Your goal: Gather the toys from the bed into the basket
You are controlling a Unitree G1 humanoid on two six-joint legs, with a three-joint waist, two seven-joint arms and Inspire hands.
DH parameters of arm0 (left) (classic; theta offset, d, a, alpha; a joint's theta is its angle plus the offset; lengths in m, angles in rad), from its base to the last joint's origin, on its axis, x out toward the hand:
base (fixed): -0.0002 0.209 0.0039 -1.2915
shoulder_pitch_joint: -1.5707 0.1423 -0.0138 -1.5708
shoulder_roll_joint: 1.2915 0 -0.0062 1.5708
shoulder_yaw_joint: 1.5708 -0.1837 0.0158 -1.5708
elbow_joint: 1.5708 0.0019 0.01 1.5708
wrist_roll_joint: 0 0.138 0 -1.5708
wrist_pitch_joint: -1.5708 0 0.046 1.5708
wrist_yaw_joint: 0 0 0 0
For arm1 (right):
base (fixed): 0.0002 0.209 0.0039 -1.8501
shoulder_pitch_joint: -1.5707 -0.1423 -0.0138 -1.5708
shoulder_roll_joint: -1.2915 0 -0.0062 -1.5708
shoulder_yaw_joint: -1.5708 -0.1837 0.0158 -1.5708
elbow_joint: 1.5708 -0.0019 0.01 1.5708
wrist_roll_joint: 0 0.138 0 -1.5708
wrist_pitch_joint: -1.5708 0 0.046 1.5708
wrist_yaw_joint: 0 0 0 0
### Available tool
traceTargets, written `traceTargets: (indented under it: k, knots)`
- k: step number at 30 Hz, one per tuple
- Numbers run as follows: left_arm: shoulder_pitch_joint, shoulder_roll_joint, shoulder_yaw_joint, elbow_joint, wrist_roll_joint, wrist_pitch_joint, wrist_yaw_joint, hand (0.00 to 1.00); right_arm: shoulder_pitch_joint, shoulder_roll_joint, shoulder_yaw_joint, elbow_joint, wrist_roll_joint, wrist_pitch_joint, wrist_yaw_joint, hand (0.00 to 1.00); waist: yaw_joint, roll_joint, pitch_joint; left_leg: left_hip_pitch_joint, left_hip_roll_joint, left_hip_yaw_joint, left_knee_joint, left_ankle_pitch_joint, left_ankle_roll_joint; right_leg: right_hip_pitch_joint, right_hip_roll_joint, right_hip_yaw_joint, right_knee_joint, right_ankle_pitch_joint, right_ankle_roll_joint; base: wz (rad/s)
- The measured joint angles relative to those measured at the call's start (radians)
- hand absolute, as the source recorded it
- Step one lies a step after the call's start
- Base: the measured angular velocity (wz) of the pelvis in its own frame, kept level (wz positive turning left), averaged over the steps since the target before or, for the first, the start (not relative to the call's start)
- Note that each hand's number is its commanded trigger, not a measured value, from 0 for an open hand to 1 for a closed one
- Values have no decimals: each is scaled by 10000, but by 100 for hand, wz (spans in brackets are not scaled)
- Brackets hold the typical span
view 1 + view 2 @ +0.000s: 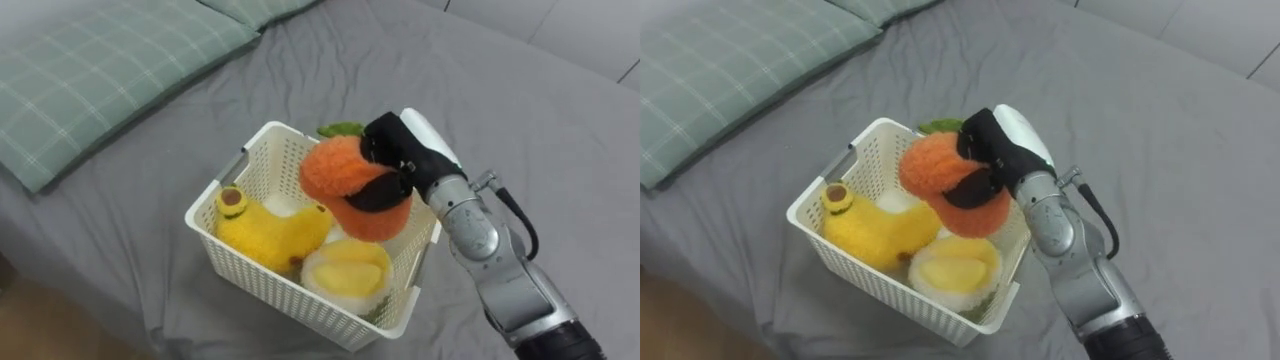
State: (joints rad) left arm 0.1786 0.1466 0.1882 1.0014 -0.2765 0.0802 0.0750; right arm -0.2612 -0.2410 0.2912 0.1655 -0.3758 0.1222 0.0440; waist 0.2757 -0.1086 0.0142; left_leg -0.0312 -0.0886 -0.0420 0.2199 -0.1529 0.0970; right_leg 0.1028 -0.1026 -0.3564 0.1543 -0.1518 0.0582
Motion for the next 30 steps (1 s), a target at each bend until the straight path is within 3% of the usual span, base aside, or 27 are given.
traceTargets:
  k: [7,14,15,17,30]
  knots:
    - [-72,8,29,-3,34,2,6,0,90,-12,20,-62,-219,4,232,100,12,134,-65,84,47,164,-169,-5,1,-40,17,104,-14,1,-1,-6]
    - [-59,22,29,-5,34,1,66,0,94,-29,358,86,-226,36,248,98,55,-35,-45,71,45,119,-182,-7,1,-19,19,-11,-33,1,-1,1]
    - [-61,25,29,-2,34,-1,66,0,95,-26,417,155,-225,54,254,70,64,-85,-28,69,44,114,-175,-8,1,-10,19,-15,-31,2,-1,0]
    - [-72,25,29,2,30,-17,67,0,96,-24,425,244,-223,94,258,0,109,-164,23,62,43,102,-155,-12,2,-1,19,-21,-25,2,0,0]
    - [-72,25,31,17,-40,-18,69,0,99,-24,704,324,-221,105,260,0,336,-188,63,60,43,103,-137,-29,8,-9,17,-34,-23,3,1,0]
